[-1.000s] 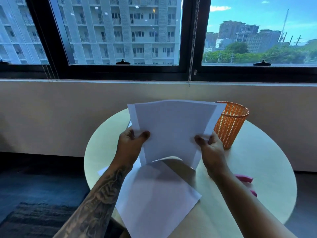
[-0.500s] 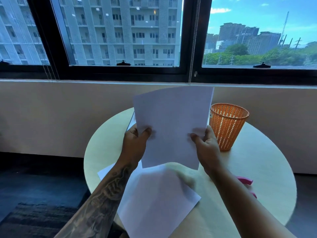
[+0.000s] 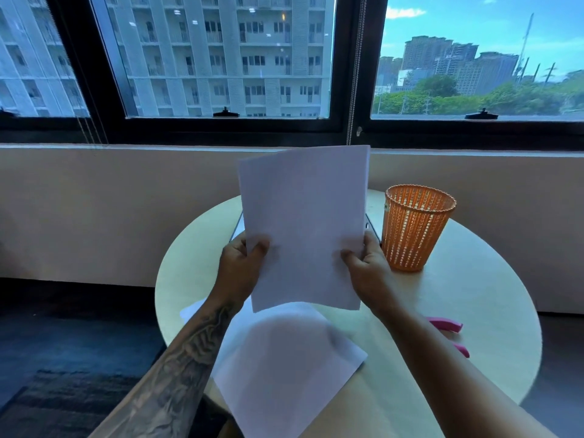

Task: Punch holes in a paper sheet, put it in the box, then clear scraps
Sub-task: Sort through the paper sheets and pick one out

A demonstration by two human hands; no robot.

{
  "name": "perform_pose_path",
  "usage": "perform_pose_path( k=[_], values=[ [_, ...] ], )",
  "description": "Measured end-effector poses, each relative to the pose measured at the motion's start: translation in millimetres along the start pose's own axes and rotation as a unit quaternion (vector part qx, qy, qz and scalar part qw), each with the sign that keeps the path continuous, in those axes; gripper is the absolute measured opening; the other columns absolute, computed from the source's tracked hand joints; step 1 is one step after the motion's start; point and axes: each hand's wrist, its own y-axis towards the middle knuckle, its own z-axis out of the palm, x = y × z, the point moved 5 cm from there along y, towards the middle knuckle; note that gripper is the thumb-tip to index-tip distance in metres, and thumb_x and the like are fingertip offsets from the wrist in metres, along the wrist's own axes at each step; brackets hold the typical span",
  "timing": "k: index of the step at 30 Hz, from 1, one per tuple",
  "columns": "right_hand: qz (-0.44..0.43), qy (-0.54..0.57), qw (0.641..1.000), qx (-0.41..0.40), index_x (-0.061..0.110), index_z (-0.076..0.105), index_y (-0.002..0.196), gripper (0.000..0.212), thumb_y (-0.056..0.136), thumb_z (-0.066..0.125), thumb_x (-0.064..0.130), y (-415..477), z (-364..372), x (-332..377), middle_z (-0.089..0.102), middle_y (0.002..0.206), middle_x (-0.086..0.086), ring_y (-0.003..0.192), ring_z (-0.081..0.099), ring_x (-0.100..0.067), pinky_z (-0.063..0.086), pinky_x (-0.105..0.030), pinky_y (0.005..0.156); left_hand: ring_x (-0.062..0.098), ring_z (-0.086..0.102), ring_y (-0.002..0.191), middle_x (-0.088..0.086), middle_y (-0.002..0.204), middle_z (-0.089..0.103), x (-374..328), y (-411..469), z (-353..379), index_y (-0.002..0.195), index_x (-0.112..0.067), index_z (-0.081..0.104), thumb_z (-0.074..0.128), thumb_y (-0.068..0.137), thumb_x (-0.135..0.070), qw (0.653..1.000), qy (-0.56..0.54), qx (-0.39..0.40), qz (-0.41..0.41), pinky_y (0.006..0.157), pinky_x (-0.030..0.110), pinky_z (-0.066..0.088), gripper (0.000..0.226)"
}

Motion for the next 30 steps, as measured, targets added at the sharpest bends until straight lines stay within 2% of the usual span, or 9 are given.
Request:
perform_pose_path(
  k=[2,5,9,13,16,18,23,27,30],
  values=[
    [0.001,0.016,0.999,0.029,0.037,0.061,0.103,0.030,0.088,0.055,0.012,1.0,4.9,-5.9,0.074,0.098,-0.005,0.092,0.071,-0.033,0.057,-0.060,0.086,0.020,0.072,0.073,0.006,0.086,0.077,2.5,2.9,-10.0,0.095,-0.013,0.072,0.063,0.096,-0.013,1.000,-0.004,-0.022,-0.004,0.068,0.034,0.059,0.009],
    [-0.002,-0.011,0.998,0.063,0.032,0.063,0.104,0.036,0.094,0.051,-0.001,-3.9,9.4,-23.5,0.070,0.099,-0.009,0.088,0.069,-0.029,0.056,-0.058,0.085,0.020,0.068,0.064,0.003,0.073,0.075,10.9,7.1,-33.1,0.083,-0.012,0.071,0.061,0.096,-0.012,0.997,0.008,-0.073,-0.013,0.057,0.028,0.056,0.016],
    [0.012,-0.165,0.980,0.106,0.035,0.060,0.108,0.035,0.094,0.054,0.004,-13.1,8.9,-51.6,0.068,0.098,0.003,0.082,0.064,-0.018,0.054,-0.035,0.070,0.018,0.060,0.064,0.001,0.073,0.069,23.1,15.4,-73.7,0.081,-0.013,0.070,0.064,0.090,-0.015,0.989,0.028,-0.139,-0.028,0.057,0.027,0.047,0.011],
    [0.007,-0.331,0.928,0.172,0.031,0.063,0.113,0.023,0.091,0.062,0.030,-26.1,19.7,-68.9,0.065,0.106,0.010,0.095,0.062,-0.016,0.052,-0.032,0.084,0.011,0.058,0.066,-0.010,0.072,0.068,24.1,21.0,-101.9,0.080,-0.017,0.071,0.065,0.086,-0.016,0.979,0.017,-0.201,-0.033,0.059,0.024,0.046,0.008],
    [-0.050,-0.470,0.859,0.195,0.029,0.062,0.118,0.048,0.085,0.058,0.064,-33.0,33.8,-65.0,0.059,0.113,0.008,0.110,0.050,-0.017,0.045,-0.037,0.091,0.006,0.062,0.065,-0.008,0.077,0.070,22.0,20.0,-104.4,0.087,-0.017,0.071,0.063,0.088,-0.009,0.978,-0.004,-0.206,-0.028,0.055,0.018,0.050,0.012],
    [-0.072,-0.509,0.835,0.196,0.030,0.062,0.116,0.056,0.080,0.054,0.073,-35.1,38.2,-62.3,0.057,0.113,0.008,0.110,0.048,-0.018,0.044,-0.037,0.089,0.005,0.062,0.065,-0.007,0.079,0.070,21.7,19.6,-105.4,0.090,-0.016,0.071,0.062,0.089,-0.005,0.979,-0.014,-0.202,-0.023,0.055,0.017,0.050,0.015],
    [-0.042,-0.497,0.849,0.176,0.022,0.068,0.107,0.027,0.094,0.050,0.038,-21.9,23.0,-68.8,0.061,0.110,0.001,0.112,0.053,-0.027,0.049,-0.037,0.082,0.003,0.064,0.066,-0.010,0.077,0.071,23.5,19.8,-109.9,0.083,-0.018,0.071,0.061,0.089,-0.001,0.979,-0.033,-0.202,-0.019,0.062,0.018,0.053,0.020],
    [-0.010,-0.503,0.853,0.139,0.018,0.067,0.115,0.034,0.091,0.060,0.041,-16.9,13.4,-69.5,0.062,0.116,-0.004,0.116,0.055,-0.029,0.050,-0.037,0.084,0.004,0.064,0.065,-0.006,0.079,0.070,24.0,17.6,-108.2,0.081,-0.018,0.068,0.060,0.090,0.001,0.977,-0.048,-0.207,-0.017,0.061,0.019,0.052,0.022],
    [0.032,-0.474,0.870,0.131,0.020,0.064,0.125,0.042,0.087,0.071,0.038,-15.7,8.3,-69.0,0.063,0.122,-0.006,0.114,0.059,-0.028,0.049,-0.034,0.084,0.004,0.065,0.066,-0.014,0.071,0.072,27.6,16.1,-107.3,0.081,-0.018,0.068,0.059,0.090,0.001,0.978,-0.049,-0.200,-0.020,0.063,0.021,0.052,0.023]
  ],
)
